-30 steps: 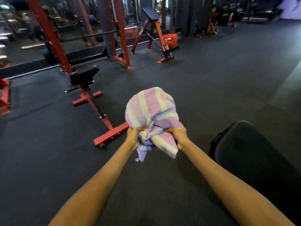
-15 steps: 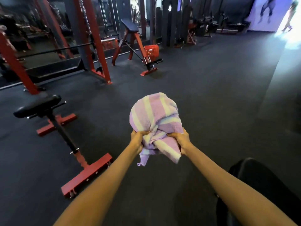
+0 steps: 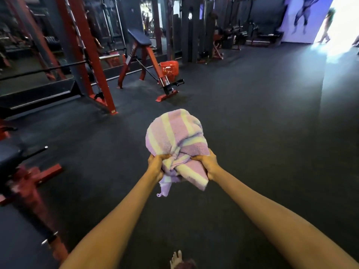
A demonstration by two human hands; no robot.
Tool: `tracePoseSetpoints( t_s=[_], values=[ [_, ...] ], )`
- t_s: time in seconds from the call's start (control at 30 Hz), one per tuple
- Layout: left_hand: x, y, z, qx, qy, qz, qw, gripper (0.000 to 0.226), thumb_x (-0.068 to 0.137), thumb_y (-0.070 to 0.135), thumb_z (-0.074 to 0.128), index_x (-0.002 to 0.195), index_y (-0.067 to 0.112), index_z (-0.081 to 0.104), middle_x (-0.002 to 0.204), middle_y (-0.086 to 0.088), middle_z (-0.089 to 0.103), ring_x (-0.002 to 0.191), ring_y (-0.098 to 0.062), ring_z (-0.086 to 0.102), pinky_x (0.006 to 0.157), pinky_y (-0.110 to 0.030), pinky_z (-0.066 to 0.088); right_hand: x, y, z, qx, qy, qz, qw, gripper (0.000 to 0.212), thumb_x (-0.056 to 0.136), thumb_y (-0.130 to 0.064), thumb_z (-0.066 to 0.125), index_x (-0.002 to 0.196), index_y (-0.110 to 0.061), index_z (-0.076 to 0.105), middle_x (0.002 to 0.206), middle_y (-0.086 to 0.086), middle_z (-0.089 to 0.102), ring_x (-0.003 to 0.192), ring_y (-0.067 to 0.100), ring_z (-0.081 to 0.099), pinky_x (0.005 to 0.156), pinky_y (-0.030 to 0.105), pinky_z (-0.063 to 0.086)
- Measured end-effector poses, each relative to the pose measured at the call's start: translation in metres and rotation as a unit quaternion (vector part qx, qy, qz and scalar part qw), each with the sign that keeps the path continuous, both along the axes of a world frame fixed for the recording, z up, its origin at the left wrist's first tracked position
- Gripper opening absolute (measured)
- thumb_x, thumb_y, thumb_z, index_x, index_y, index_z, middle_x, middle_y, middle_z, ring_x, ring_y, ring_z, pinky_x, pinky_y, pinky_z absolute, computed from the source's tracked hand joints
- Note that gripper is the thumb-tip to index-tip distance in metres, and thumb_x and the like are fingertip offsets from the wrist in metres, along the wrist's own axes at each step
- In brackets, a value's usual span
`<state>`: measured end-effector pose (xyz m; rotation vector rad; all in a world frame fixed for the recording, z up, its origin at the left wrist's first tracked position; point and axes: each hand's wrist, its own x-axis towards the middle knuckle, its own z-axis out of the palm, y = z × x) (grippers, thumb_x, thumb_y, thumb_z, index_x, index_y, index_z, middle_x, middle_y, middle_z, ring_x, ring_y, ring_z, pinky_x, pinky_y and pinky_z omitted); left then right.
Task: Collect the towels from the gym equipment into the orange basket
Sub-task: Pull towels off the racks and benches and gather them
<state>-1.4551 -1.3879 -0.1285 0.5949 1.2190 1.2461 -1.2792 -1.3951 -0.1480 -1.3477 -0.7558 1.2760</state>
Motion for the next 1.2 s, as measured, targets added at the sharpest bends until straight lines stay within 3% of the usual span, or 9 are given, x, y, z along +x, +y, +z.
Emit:
tracePoseSetpoints(
  t_s=[0.13, 0.3, 0.47, 0.57, 0.77, 0.97, 1.07, 1.2],
  values=[
    [0.009, 0.117, 0.009, 0.002, -0.009, -0.02, 1.0, 0.052, 0.074, -0.014, 0.054, 0.123, 0.005, 0.051, 0.112, -0.011, 0.059, 0.097, -0.028, 0.056, 0.084, -0.039, 0.049, 0.01, 0.107, 0.014, 0.001, 0.009, -0.009, 1.0, 0.06, 0.071, 0.001, 0.075, 0.125, -0.009, 0.051, 0.118, 0.01, 0.06, 0.103, 0.026, 0.058, 0.086, 0.041, 0.052],
    [0.039, 0.247, 0.022, 0.016, -0.006, -0.057, 0.998, 0.054, 0.072, -0.014, 0.059, 0.124, 0.002, 0.051, 0.115, -0.015, 0.061, 0.099, -0.031, 0.058, 0.088, -0.043, 0.051, 0.038, 0.222, 0.026, 0.004, 0.011, -0.051, 0.999, 0.066, 0.068, -0.002, 0.077, 0.128, -0.01, 0.05, 0.123, 0.012, 0.061, 0.109, 0.029, 0.059, 0.087, 0.043, 0.053],
    [0.077, 0.358, 0.013, 0.0, -0.007, -0.099, 0.995, 0.056, 0.072, -0.012, 0.059, 0.125, 0.003, 0.051, 0.113, -0.013, 0.062, 0.098, -0.031, 0.059, 0.081, -0.041, 0.051, 0.075, 0.323, 0.019, 0.01, 0.016, -0.077, 0.997, 0.061, 0.071, 0.002, 0.074, 0.127, -0.006, 0.051, 0.121, 0.012, 0.061, 0.104, 0.027, 0.059, 0.074, 0.032, 0.053],
    [0.104, 0.429, 0.006, 0.001, -0.008, -0.108, 0.994, 0.054, 0.073, -0.012, 0.059, 0.124, 0.004, 0.051, 0.111, -0.013, 0.061, 0.098, -0.03, 0.058, 0.083, -0.042, 0.051, 0.101, 0.394, 0.009, 0.008, 0.019, -0.093, 0.995, 0.063, 0.07, 0.002, 0.075, 0.127, -0.007, 0.05, 0.123, 0.014, 0.06, 0.109, 0.03, 0.059, 0.082, 0.039, 0.053],
    [0.156, 0.572, 0.008, -0.001, -0.016, -0.122, 0.992, 0.057, 0.073, -0.011, 0.059, 0.127, 0.006, 0.048, 0.113, -0.013, 0.061, 0.098, -0.032, 0.058, 0.088, -0.047, 0.052, 0.152, 0.532, 0.014, 0.005, 0.034, -0.109, 0.993, 0.064, 0.069, 0.003, 0.075, 0.127, -0.008, 0.05, 0.121, 0.014, 0.061, 0.106, 0.029, 0.059, 0.084, 0.04, 0.052],
    [0.196, 0.711, 0.028, 0.023, -0.008, -0.12, 0.993, 0.057, 0.075, -0.011, 0.058, 0.128, 0.007, 0.048, 0.097, -0.005, 0.063, 0.086, -0.026, 0.061, 0.078, -0.04, 0.054, 0.196, 0.677, 0.03, 0.012, 0.026, -0.093, 0.995, 0.063, 0.067, 0.003, 0.076, 0.124, -0.009, 0.053, 0.119, 0.013, 0.062, 0.102, 0.028, 0.061, 0.085, 0.041, 0.054],
    [0.206, 0.771, 0.027, 0.027, -0.019, -0.114, 0.993, 0.057, 0.075, -0.012, 0.058, 0.128, 0.007, 0.047, 0.105, -0.009, 0.061, 0.088, -0.026, 0.061, 0.074, -0.038, 0.053, 0.206, 0.743, 0.027, 0.014, 0.027, -0.079, 0.996, 0.064, 0.067, 0.003, 0.076, 0.125, -0.008, 0.053, 0.119, 0.013, 0.063, 0.102, 0.027, 0.062, 0.084, 0.04, 0.054],
    [0.214, 0.881, 0.011, 0.019, -0.02, -0.099, 0.995, 0.06, 0.073, -0.011, 0.06, 0.128, 0.009, 0.048, 0.115, -0.012, 0.061, 0.1, -0.032, 0.06, 0.088, -0.047, 0.052, 0.216, 0.855, 0.016, 0.022, 0.022, -0.064, 0.997, 0.063, 0.066, 0.004, 0.076, 0.124, -0.008, 0.054, 0.118, 0.011, 0.063, 0.099, 0.026, 0.062, 0.082, 0.038, 0.054]
  ],
)
